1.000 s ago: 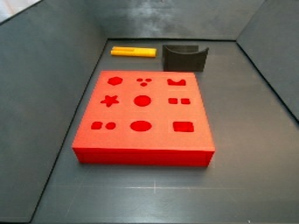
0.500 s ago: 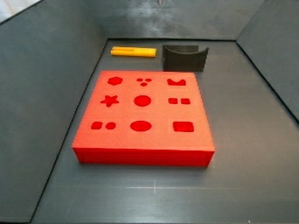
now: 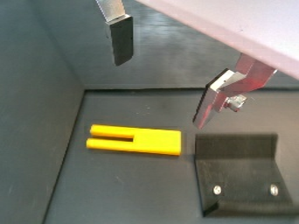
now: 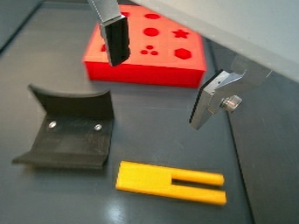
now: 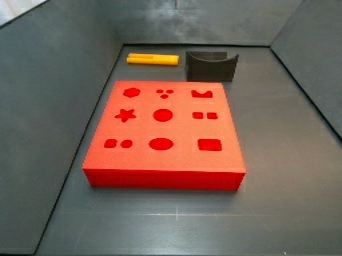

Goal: Pick up the square-circle object. Move up. Rotate the square-circle object. Place the square-circle object on the fixture. Regrasp the square-circle object. Move to above the board. Insert the square-circle object.
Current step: Pick up the square-circle object.

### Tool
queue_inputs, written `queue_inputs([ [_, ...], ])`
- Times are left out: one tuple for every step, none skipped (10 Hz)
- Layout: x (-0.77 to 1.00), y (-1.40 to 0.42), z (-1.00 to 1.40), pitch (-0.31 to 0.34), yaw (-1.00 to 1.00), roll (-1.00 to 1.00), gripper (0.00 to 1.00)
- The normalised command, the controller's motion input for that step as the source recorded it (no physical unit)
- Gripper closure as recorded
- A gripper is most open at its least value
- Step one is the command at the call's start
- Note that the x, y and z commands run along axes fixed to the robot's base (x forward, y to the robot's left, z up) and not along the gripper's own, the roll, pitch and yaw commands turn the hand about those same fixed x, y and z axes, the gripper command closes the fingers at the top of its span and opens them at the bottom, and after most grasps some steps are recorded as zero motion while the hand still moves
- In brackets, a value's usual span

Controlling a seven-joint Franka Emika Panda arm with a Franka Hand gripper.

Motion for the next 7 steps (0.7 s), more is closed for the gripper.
queue_inputs([
  [0.0,0.0,-0.08,0.0,-1.0,0.0,0.0],
  [0.0,0.0,-0.08,0.0,-1.0,0.0,0.0],
  [0.0,0.0,-0.08,0.0,-1.0,0.0,0.0],
  [0.0,0.0,-0.09,0.0,-1.0,0.0,0.0],
  [0.0,0.0,-0.09,0.0,-1.0,0.0,0.0],
  [0.0,0.0,-0.14,0.0,-1.0,0.0,0.0],
  [0.0,0.19,-0.34,0.0,-0.8,0.0,0.0],
])
